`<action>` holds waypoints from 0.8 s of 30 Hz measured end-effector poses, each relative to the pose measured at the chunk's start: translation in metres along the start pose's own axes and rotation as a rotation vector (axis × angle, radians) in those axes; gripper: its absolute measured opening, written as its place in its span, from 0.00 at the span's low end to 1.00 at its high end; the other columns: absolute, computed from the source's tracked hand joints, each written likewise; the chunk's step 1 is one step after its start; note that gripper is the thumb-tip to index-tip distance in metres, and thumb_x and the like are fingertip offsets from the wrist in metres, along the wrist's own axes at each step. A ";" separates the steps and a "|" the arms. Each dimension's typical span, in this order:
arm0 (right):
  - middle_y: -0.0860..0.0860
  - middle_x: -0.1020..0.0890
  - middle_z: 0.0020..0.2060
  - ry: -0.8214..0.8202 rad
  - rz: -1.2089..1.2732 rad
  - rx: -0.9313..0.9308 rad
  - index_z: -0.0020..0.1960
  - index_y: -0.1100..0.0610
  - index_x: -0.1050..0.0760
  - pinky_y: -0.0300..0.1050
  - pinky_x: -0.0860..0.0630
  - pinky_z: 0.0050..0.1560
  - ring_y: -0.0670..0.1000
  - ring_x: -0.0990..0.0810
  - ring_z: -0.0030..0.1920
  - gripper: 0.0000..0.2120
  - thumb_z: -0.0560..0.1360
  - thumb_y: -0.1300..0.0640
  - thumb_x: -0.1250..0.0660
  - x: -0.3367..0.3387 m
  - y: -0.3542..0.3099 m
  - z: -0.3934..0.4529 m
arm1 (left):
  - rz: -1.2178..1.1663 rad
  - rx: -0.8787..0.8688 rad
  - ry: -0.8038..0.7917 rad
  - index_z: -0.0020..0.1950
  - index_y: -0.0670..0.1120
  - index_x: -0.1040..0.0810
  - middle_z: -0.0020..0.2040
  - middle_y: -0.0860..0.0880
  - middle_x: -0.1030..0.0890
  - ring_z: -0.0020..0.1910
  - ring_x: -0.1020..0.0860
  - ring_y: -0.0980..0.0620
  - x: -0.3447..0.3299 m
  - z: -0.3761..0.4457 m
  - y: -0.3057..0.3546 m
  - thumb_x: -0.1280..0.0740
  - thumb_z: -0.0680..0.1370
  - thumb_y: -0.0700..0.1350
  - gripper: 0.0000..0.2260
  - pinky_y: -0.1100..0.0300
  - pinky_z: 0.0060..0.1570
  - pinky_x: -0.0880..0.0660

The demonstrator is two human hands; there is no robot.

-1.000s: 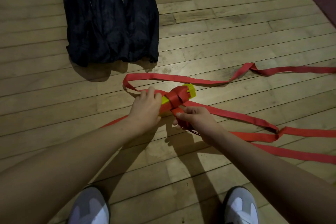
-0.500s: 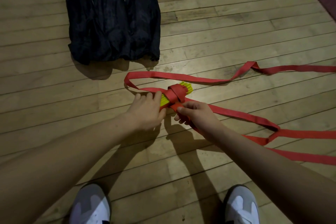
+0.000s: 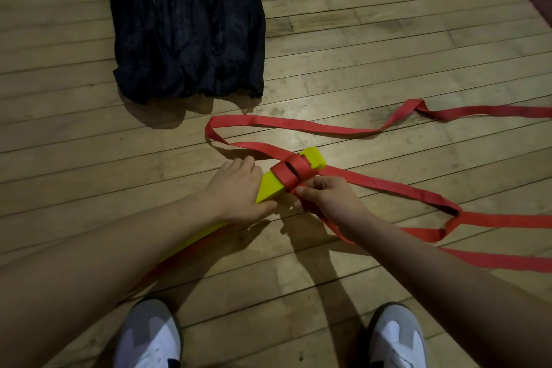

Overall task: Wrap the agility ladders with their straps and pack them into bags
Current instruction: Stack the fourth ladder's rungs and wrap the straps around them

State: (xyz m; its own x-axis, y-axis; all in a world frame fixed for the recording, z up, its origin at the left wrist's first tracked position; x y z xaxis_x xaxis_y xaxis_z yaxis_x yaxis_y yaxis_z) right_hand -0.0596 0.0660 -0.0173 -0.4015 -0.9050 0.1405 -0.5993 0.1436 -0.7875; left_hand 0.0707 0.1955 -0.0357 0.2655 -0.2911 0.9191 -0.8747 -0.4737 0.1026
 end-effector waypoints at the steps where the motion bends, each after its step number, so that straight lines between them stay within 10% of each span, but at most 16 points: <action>1: 0.59 0.19 0.35 0.000 -0.014 0.009 0.38 0.63 0.23 0.45 0.27 0.41 0.54 0.24 0.37 0.09 0.77 0.65 0.35 0.000 0.001 0.000 | -0.015 -0.008 0.000 0.61 0.44 0.31 0.56 0.45 0.30 0.56 0.30 0.46 -0.001 -0.001 0.001 0.41 0.75 0.65 0.27 0.53 0.57 0.32; 10: 0.59 0.18 0.35 0.021 -0.014 0.003 0.39 0.62 0.23 0.39 0.28 0.35 0.46 0.24 0.30 0.09 0.77 0.65 0.35 -0.002 0.003 0.003 | -0.076 0.092 0.001 0.62 0.46 0.38 0.52 0.46 0.23 0.48 0.21 0.44 -0.003 -0.007 0.004 0.39 0.78 0.58 0.20 0.55 0.38 0.29; 24: 0.57 0.17 0.37 0.057 -0.043 0.019 0.45 0.65 0.24 0.38 0.27 0.37 0.50 0.22 0.34 0.07 0.78 0.62 0.36 -0.005 -0.008 0.000 | 0.014 0.129 0.108 0.69 0.44 0.41 0.60 0.41 0.27 0.55 0.23 0.40 0.006 0.023 -0.007 0.36 0.78 0.53 0.25 0.50 0.48 0.25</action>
State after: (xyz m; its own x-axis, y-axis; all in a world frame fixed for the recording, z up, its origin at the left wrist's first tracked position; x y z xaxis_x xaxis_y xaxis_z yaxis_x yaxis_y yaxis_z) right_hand -0.0525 0.0692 -0.0119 -0.4149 -0.8857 0.2082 -0.6036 0.0967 -0.7914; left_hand 0.0880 0.1780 -0.0399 0.2025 -0.2109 0.9563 -0.8168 -0.5750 0.0462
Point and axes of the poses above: each hand's wrist, its own z-axis towards the middle knuckle, its own x-axis out of the back of the hand, y = z × x, the point moved 1 cm from there along z, towards the middle knuckle
